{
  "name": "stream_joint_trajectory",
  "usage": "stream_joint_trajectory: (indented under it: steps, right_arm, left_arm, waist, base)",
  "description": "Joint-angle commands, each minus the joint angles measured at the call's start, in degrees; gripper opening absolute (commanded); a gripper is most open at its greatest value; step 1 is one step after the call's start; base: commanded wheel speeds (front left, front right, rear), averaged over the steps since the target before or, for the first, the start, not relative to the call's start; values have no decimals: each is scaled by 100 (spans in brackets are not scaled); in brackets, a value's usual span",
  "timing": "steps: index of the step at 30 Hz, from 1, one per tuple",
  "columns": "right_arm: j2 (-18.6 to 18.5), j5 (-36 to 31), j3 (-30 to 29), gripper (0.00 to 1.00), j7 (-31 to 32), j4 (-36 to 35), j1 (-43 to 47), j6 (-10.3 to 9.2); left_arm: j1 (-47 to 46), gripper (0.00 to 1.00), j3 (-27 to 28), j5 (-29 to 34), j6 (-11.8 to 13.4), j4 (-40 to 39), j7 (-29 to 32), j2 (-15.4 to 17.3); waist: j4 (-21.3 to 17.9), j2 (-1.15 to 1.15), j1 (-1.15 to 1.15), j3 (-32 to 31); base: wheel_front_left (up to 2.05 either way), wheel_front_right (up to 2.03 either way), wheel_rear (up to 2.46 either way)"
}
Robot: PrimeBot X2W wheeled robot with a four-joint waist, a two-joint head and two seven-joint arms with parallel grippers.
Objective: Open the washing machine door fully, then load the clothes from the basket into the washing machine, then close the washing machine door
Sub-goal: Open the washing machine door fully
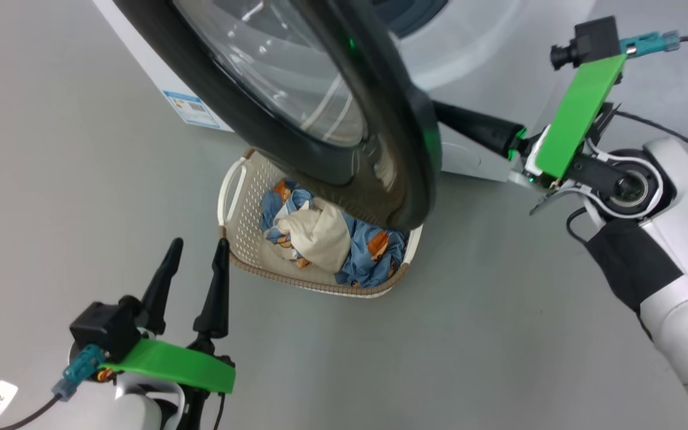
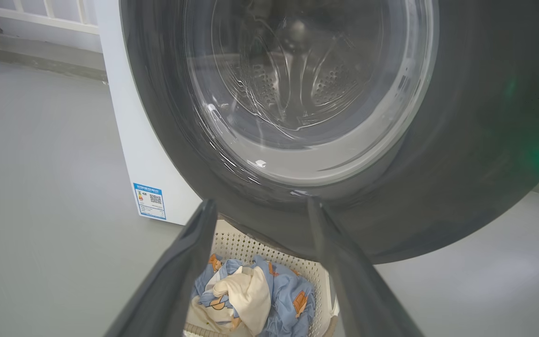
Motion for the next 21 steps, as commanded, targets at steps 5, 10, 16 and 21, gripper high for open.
stream_joint_trajectory:
  steps: [5,10,16,21]
  right_arm:
    - [216,22,127,0,107,-336,323,18]
    - [316,32,186,0,181,-443,552,18]
    - [472,50,232,0,226,-566,824,18]
    - [604,25,313,0,310,-648,988,18]
  left_arm:
    - [130,100,228,93,-9,-96,-35,150]
    - [243,100,242,109,-9,-94,-35,138]
    - [394,100,262,132,-9,-93,-35,134]
    - [487,100,278,145,-9,-118,-35,130]
  waist:
    - [33,0,0,-214]
    - [106,0,0,-376]
    - [207,0,0,-572]
    - [292,0,0,-662]
  base:
    - [0,0,0]
    - [0,0,0]
    - [0,0,0]
    - [0,0,0]
